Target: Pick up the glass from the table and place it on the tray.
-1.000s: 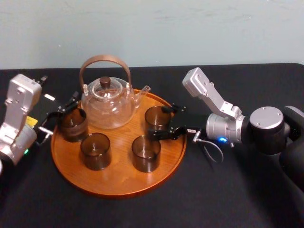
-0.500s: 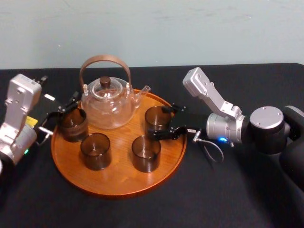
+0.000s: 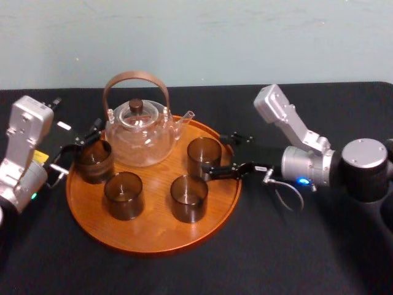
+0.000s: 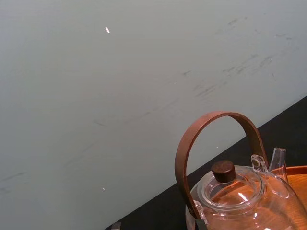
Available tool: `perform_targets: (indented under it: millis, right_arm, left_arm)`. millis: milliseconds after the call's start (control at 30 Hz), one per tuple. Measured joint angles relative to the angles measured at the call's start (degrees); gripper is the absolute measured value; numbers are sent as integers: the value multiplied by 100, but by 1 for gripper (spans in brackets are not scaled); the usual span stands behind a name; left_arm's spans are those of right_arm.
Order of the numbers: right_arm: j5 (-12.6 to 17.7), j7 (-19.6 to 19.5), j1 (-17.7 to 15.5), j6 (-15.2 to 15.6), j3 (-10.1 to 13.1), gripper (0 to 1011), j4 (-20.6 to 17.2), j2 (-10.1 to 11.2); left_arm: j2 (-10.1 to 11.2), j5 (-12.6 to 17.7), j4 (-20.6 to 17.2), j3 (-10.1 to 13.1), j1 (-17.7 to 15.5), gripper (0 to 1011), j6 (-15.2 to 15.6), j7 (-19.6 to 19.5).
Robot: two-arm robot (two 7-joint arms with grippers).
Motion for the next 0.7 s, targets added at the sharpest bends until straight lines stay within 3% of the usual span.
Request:
perform_targets:
  millis: [500,533,567,633,667,700]
  right_arm:
    - [557,155,-734,-154,424,1003,-1148,908]
    - [771,276,-963,-349,564,1002,-1432,1197]
    - [770,275,-961,-348,563,1002,-1430,1195]
    - [865,-42,-1210,-380,766,1002,-1646,1301]
    - [929,-515,-1461,-378,990,1002,-1818,1301]
    - [944,-723,-1555,-377,1083,1002,-1878,1286]
  left_arm:
    - [0,0,0,0,0,1001,0,0]
    - [0,0,0,1,0,1001,0,1]
    - [0,0,0,0,0,1001,0,1]
    - [1,0,1,0,0,1001,0,1]
    - [0,0,0,0,0,1001,0,1]
    - [1,0,0,0,0,1001,0,1]
